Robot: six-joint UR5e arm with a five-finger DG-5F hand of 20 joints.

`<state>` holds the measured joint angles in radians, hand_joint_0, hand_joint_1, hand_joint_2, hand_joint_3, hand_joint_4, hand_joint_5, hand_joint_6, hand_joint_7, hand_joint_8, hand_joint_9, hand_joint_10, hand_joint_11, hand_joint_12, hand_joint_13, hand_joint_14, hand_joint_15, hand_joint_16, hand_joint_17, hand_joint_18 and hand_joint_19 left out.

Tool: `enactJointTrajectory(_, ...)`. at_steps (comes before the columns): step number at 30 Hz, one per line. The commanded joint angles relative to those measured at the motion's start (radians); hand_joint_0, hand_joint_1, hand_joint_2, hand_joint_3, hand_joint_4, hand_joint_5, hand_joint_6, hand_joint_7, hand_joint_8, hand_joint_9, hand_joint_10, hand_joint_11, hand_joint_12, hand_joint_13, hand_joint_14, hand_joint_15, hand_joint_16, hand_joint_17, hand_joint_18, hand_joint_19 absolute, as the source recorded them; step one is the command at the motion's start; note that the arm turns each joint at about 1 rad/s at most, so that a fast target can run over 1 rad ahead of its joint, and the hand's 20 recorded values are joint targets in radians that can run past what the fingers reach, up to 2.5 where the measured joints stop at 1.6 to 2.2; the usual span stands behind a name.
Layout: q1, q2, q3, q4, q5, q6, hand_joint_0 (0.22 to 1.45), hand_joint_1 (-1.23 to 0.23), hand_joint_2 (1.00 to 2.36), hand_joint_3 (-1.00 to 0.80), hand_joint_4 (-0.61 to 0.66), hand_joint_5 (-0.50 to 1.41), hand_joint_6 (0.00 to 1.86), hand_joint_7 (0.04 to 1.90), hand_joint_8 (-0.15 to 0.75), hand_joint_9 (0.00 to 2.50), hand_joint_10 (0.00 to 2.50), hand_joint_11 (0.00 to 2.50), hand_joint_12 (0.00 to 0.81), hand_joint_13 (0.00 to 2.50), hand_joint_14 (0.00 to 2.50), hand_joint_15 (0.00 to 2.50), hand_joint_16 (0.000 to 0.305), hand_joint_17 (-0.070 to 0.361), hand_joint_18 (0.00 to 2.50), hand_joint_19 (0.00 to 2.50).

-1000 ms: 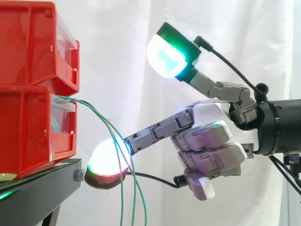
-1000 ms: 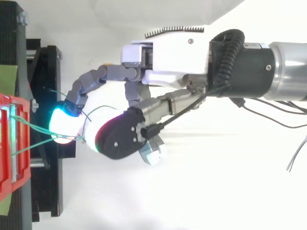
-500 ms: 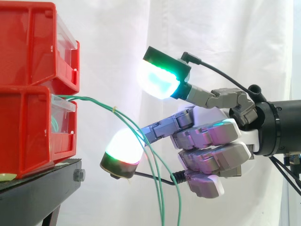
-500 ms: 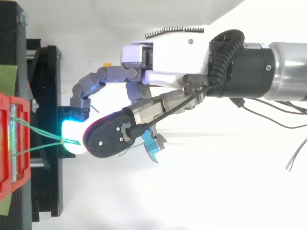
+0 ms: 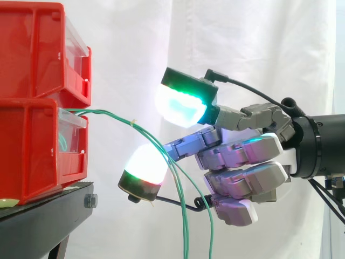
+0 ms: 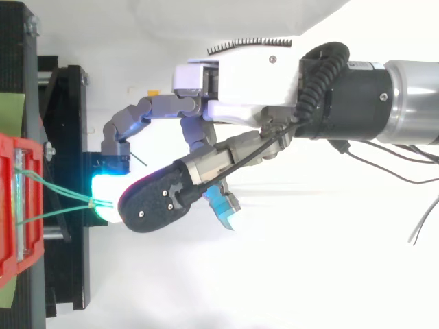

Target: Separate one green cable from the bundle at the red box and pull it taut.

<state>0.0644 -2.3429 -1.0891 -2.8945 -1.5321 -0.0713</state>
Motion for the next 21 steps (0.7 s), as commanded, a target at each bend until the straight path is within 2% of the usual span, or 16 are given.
enactJointTrajectory(1,0.000,-0.001,0.000,0.000,0.000,-0.001,0.70,-0.60,1.00,-0.50,0.20,0.12,0.50,1.06,0.247,1.99,0.01,0.29,0.468,1.75,0.02,0.71,0.058,0.132,2.11,0.39)
enactJointTrajectory(8,0.000,0.001,0.000,-0.002,0.000,-0.001,0.73,-0.66,1.00,-0.49,0.18,0.12,0.50,1.09,0.254,2.00,0.01,0.30,0.469,1.75,0.02,0.72,0.059,0.132,2.11,0.39)
enactJointTrajectory(11,0.000,0.001,-0.002,-0.002,0.000,-0.001,0.67,-0.61,1.00,-0.50,0.17,0.12,0.50,1.13,0.266,2.00,0.01,0.30,0.474,1.74,0.02,0.71,0.061,0.138,2.08,0.37)
enactJointTrajectory(12,0.000,0.001,-0.002,-0.002,0.000,-0.001,0.58,-0.57,1.00,-0.50,0.18,0.12,0.50,1.15,0.269,1.99,0.01,0.25,0.475,1.75,0.02,0.70,0.065,0.146,2.07,0.36)
enactJointTrajectory(13,0.000,0.001,-0.002,-0.002,0.000,-0.001,0.46,-0.53,1.00,-0.50,0.22,0.12,0.50,1.14,0.307,2.00,0.01,0.20,0.514,1.78,0.02,0.66,0.074,0.167,2.16,0.28)
enactJointTrajectory(15,0.000,0.001,-0.002,-0.002,0.001,-0.001,0.37,-0.46,1.00,-0.50,0.29,0.12,0.51,1.09,0.339,2.01,0.00,0.14,0.544,1.82,0.02,0.62,0.085,0.191,2.24,0.20)
enactJointTrajectory(16,0.000,-0.001,-0.002,-0.002,0.000,0.001,0.32,-0.36,1.00,-0.50,0.31,0.12,0.51,1.09,0.355,2.00,0.00,0.10,0.559,1.82,0.02,0.58,0.093,0.210,2.28,0.15)
enactJointTrajectory(19,0.000,-0.001,-0.002,-0.002,0.001,0.007,0.30,-0.30,1.00,-0.50,0.29,0.12,0.51,1.08,0.354,2.00,0.00,0.08,0.563,1.82,0.02,0.58,0.096,0.216,2.25,0.14)
enactJointTrajectory(21,0.000,0.001,-0.002,-0.003,0.003,0.007,0.37,-0.20,1.00,-0.50,0.23,0.13,0.51,1.13,0.332,2.01,0.00,0.08,0.551,1.78,0.02,0.57,0.091,0.206,2.14,0.19)
